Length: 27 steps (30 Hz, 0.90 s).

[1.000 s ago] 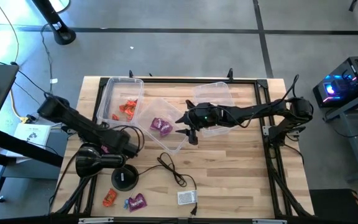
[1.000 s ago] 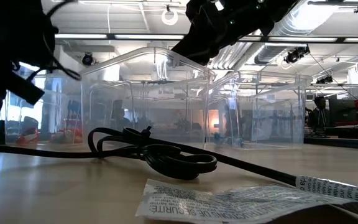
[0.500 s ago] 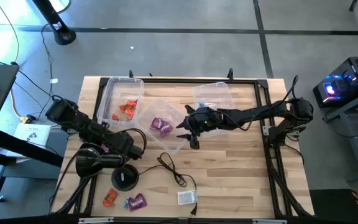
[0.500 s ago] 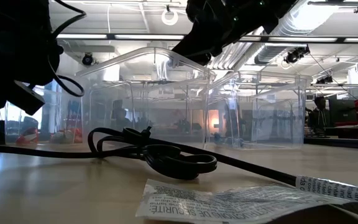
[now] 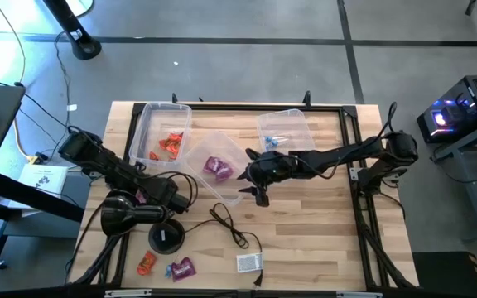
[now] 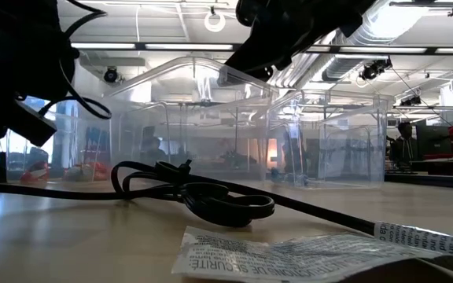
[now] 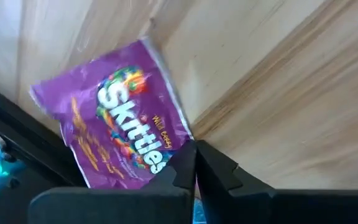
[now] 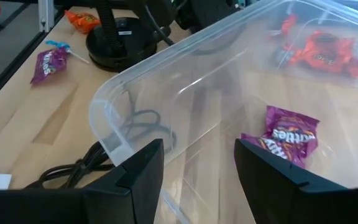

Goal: Sort candy
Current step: Put the violet candy into the center transparent bin

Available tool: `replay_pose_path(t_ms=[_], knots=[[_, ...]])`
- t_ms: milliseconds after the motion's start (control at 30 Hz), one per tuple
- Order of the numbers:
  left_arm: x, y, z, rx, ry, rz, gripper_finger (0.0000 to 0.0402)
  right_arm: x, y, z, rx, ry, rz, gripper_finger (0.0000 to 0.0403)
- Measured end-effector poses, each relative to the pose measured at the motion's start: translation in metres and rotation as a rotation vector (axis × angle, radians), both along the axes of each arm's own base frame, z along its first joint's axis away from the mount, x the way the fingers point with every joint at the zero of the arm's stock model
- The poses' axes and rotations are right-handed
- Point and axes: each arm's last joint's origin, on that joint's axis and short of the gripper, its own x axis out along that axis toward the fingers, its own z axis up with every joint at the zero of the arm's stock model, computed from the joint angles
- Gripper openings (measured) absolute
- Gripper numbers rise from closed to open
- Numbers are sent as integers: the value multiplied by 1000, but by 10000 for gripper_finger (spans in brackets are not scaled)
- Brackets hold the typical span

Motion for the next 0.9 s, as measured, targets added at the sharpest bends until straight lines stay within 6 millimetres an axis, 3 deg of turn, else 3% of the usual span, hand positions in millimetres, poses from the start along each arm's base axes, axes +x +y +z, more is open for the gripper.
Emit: replay_pose_path(t_ms=[333, 567, 733, 900], knots=[[38, -9, 19, 58, -269, -147, 0, 0, 2, 0, 0, 2, 3, 193], [60, -15, 45, 85, -353, -238, 0, 0, 2, 0, 6, 4, 0, 193], [62, -14, 59, 143, -323, -273, 0, 0, 2, 0, 5, 3, 0, 193], [49, -11, 48, 100, -233, -277, 1, 0, 2, 0, 9, 5, -2, 193]])
